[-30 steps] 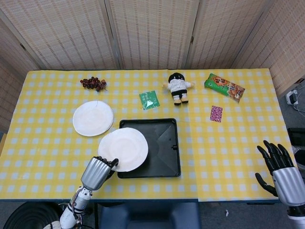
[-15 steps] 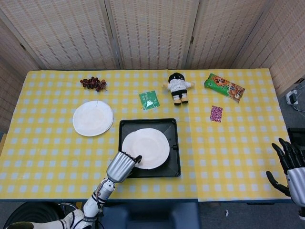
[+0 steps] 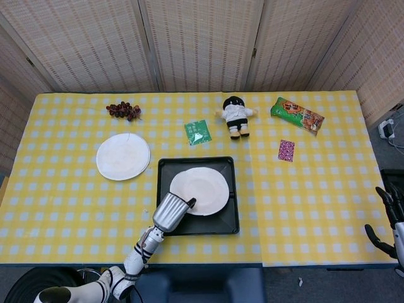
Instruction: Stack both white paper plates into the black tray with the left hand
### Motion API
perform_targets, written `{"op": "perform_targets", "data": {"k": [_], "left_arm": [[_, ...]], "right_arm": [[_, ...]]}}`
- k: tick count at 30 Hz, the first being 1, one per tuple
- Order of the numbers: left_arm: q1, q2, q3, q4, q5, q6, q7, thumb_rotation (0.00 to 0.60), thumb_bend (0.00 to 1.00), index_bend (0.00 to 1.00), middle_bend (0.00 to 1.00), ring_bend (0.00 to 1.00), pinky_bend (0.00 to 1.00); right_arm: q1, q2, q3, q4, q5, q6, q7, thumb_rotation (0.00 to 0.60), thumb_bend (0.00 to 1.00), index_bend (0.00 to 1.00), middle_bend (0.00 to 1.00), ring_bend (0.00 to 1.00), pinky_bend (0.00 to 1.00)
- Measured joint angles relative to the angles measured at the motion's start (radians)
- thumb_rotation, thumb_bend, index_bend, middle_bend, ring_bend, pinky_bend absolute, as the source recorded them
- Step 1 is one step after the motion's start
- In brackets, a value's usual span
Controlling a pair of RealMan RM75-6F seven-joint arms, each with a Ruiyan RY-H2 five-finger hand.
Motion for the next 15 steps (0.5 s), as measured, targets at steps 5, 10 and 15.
{"op": "perform_targets", "data": {"k": [5, 10, 15], "left_arm": [[-0.016, -0.031, 0.002, 0.049, -0.031, -0.010, -0.018, 0.600, 0.50, 0.54, 1.00, 1.00, 1.00], [-0.017, -0.027, 0.011, 0.037, -0.041, -0.007, -0.016, 0.600, 0.47, 0.35, 1.00, 1.00, 1.00], [-0.012, -0.006, 0.019, -0.022, -0.048, -0.003, 0.016, 0.600, 0.42, 0.28, 1.00, 1.00, 1.00]], "right_arm": [[-0.004, 0.001, 0.001, 0.000, -0.003, 0.006, 0.004, 0.600, 0.37, 0.00, 0.00, 0.00, 0.00], [-0.007, 0.002, 0.002, 0.000, -0.008, 0.009, 0.007, 0.600, 0.37, 0.00, 0.00, 0.00, 0.00], [-0.009, 0.002, -0.001, 0.000, -0.018, 0.015, 0.007, 0.600, 0.37, 0.00, 0.00, 0.00, 0.00]]}}
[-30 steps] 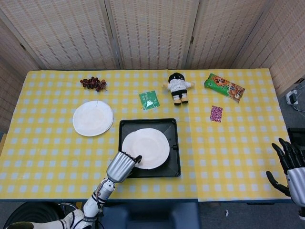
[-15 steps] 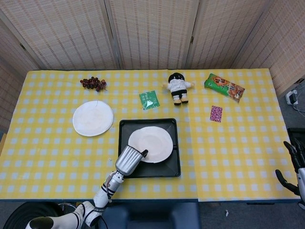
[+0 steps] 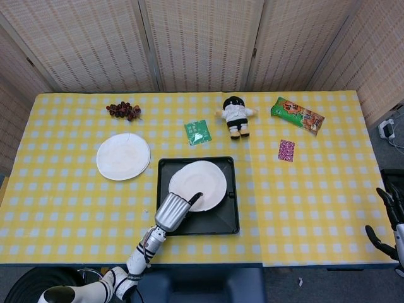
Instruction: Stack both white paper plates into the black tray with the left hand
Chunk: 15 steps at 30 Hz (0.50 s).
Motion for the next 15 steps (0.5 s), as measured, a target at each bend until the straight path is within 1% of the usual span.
{"op": "perform_targets", "data": {"k": [9, 15], "left_arm": [[0.024, 0.073, 0.023, -0.186, -0.005, 0.015, 0.115, 0.600, 0.39, 0.28, 1.00, 1.00, 1.00], [0.053, 0.153, 0.037, -0.357, -0.007, 0.032, 0.210, 0.600, 0.36, 0.28, 1.00, 1.00, 1.00]], "right_arm": [[-0.013, 0.000, -0.007, 0.001, -0.030, 0.031, 0.003, 0.600, 0.37, 0.00, 0.00, 0.00, 0.00], [-0.012, -0.003, -0.012, 0.001, -0.046, 0.031, -0.007, 0.600, 0.37, 0.00, 0.00, 0.00, 0.00]]}}
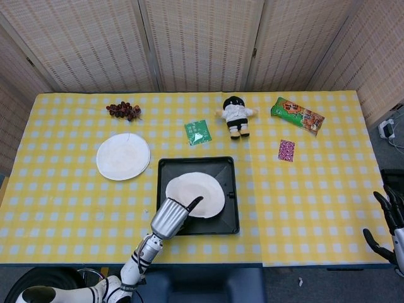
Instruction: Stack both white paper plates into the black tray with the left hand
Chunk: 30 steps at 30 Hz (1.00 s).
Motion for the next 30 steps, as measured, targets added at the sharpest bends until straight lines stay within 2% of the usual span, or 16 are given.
{"op": "perform_targets", "data": {"k": [4, 8, 14, 18, 24, 30], "left_arm": [[0.023, 0.059, 0.013, -0.128, -0.014, -0.004, 0.068, 0.600, 0.35, 0.28, 1.00, 1.00, 1.00], [0.041, 0.092, 0.024, -0.198, -0.041, -0.029, 0.131, 0.600, 0.34, 0.29, 1.00, 1.00, 1.00], [0.044, 0.077, 0.024, -0.188, -0.090, -0.091, 0.177, 0.600, 0.32, 0.29, 1.00, 1.00, 1.00], [0.037, 0.066, 0.005, -0.175, -0.122, -0.119, 0.197, 0.600, 0.23, 0.28, 1.00, 1.00, 1.00], [0.016, 0.047, -0.032, -0.155, -0.145, -0.137, 0.197, 0.600, 0.16, 0.21, 1.00, 1.00, 1.00], [-0.006, 0.067, -0.050, -0.200, -0.186, -0.193, 0.283, 0.600, 0.13, 0.15, 1.00, 1.00, 1.00]], "right_arm": [[-0.001, -0.005, -0.007, -0.004, -0.021, 0.007, -0.016, 0.600, 0.37, 0.00, 0.00, 0.00, 0.00], [-0.006, -0.008, -0.010, -0.008, -0.034, 0.023, -0.021, 0.600, 0.37, 0.00, 0.00, 0.00, 0.00], [-0.014, -0.005, -0.011, -0.005, -0.041, 0.041, -0.007, 0.600, 0.37, 0.00, 0.00, 0.00, 0.00], [-0.013, -0.003, -0.007, -0.001, -0.034, 0.038, 0.002, 0.600, 0.37, 0.00, 0.00, 0.00, 0.00], [-0.007, -0.003, -0.004, 0.000, -0.027, 0.024, 0.000, 0.600, 0.37, 0.00, 0.00, 0.00, 0.00], [-0.011, -0.004, -0.006, 0.000, -0.030, 0.030, -0.004, 0.600, 0.37, 0.00, 0.00, 0.00, 0.00]]}}
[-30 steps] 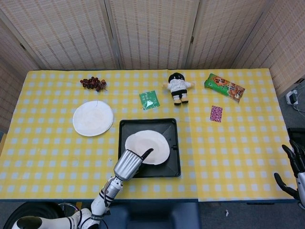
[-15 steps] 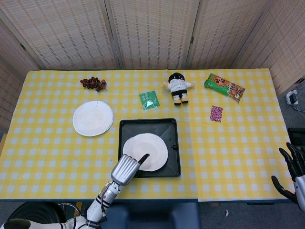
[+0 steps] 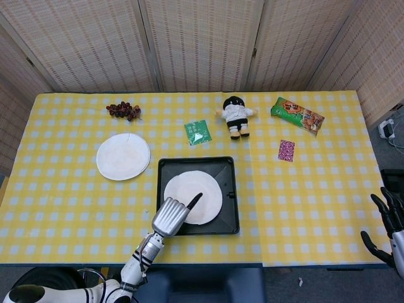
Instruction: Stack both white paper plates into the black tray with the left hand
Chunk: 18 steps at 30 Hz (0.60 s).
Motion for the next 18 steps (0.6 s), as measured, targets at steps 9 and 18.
{"op": "perform_targets", "data": {"k": [9, 18], "left_arm": [[-0.019, 0.065, -0.030, -0.180, -0.120, -0.062, 0.112, 0.600, 0.13, 0.12, 1.00, 1.00, 1.00], [-0.018, 0.129, -0.036, -0.274, -0.142, -0.019, 0.146, 0.600, 0.15, 0.21, 1.00, 1.00, 1.00]], "right_arm": [[-0.006, 0.004, -0.004, 0.004, -0.013, 0.016, 0.013, 0.600, 0.37, 0.00, 0.00, 0.00, 0.00], [-0.007, 0.002, -0.009, 0.007, -0.024, 0.016, 0.009, 0.600, 0.37, 0.00, 0.00, 0.00, 0.00]]}}
